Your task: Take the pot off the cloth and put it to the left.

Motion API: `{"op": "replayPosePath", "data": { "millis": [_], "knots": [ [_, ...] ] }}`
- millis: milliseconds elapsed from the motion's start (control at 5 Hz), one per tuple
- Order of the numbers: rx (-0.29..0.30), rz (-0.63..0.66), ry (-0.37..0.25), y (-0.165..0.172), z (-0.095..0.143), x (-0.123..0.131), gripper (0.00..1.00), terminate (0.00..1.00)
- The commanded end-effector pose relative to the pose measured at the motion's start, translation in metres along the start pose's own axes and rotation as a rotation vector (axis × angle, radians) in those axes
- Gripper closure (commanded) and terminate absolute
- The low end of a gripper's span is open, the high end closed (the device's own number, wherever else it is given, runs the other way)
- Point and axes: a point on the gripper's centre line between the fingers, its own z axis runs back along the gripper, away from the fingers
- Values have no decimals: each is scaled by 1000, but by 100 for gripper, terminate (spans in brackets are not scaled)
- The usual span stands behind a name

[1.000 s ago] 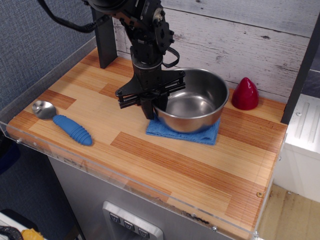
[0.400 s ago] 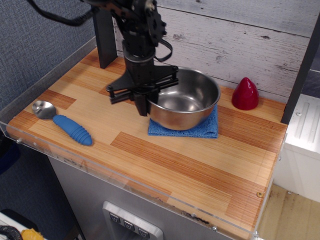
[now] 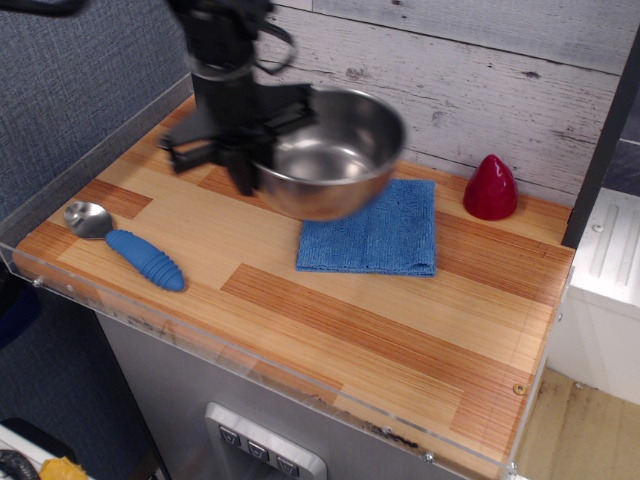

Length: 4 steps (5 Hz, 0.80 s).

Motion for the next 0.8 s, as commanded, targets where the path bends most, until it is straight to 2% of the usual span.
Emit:
{"op": "replayPosePath", "data": {
  "millis": [0, 200, 600],
  "knots": [
    [5, 156, -103, 51, 21, 45, 100, 0],
    [46, 225, -107, 68, 11, 60, 100, 0],
    [104, 259, -114, 76, -15, 75, 100, 0]
  ]
}}
